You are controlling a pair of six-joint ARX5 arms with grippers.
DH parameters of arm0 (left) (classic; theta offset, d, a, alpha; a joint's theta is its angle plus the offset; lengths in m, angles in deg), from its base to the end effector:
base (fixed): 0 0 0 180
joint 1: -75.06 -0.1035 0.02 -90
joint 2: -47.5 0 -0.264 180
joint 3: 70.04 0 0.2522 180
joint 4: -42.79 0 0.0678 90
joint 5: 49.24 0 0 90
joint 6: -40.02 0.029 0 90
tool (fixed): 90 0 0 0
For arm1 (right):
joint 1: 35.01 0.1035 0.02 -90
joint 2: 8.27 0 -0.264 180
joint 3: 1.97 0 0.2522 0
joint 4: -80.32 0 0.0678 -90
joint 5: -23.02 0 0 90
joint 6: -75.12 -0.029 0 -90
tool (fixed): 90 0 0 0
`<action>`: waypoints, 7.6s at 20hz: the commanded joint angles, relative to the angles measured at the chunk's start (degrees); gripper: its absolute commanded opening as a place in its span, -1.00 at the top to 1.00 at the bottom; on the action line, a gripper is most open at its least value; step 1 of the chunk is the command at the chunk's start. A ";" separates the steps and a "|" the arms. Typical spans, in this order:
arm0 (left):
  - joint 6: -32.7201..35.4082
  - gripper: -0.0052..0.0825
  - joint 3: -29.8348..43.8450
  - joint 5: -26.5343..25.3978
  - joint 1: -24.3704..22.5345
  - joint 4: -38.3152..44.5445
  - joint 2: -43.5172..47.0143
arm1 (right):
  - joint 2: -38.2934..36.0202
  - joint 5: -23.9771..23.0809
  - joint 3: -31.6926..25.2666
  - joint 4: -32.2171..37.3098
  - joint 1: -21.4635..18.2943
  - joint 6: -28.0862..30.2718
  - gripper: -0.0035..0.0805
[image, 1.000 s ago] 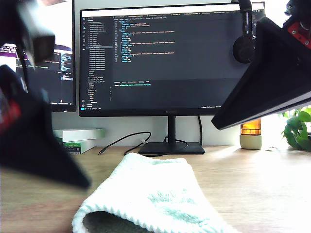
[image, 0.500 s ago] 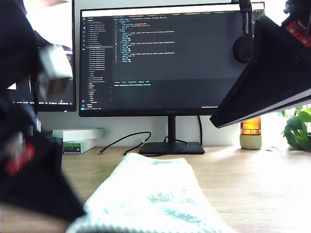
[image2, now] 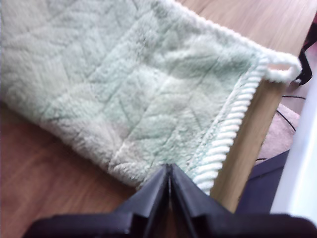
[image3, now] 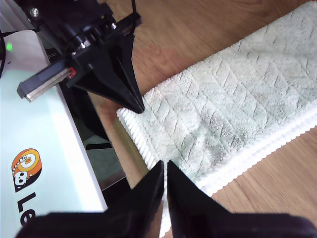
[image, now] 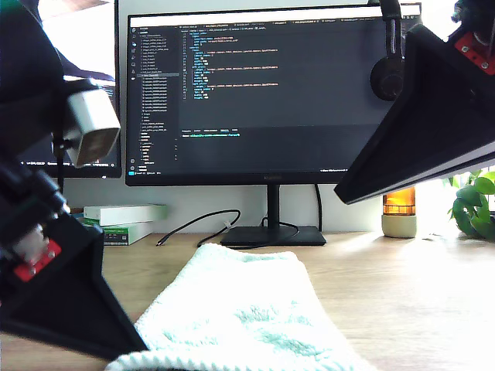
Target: Fold the tea towel to a neat square and place it to the right
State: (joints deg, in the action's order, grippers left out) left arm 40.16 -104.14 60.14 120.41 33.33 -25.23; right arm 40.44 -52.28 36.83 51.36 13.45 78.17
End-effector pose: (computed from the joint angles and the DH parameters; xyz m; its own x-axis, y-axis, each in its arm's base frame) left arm 0.1353 -0.1506 0.1273 0.2068 -0.6815 -0.7020 0.8281 0.5040 -0.2453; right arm 0.1065 0.1313 0.1983 0.3095 0.7320 -0.6070 -0.8759 0.4679 0.1176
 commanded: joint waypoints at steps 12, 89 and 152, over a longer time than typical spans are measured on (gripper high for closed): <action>22.45 0.85 -2.78 -8.41 7.80 -10.95 9.09 | 0.04 0.42 -0.31 0.81 0.24 -0.04 0.94; 47.36 0.94 -17.18 -20.33 16.57 -22.97 -5.49 | 1.73 -2.54 -0.28 -2.23 14.64 6.84 0.46; 43.80 -0.20 -25.00 -12.90 12.52 -35.21 -4.92 | 26.82 -28.24 -0.28 12.41 17.75 17.92 0.95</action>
State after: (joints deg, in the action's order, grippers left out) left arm 83.73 -129.28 47.31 132.89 -2.43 -30.87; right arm 66.60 -80.82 36.96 63.16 31.07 96.18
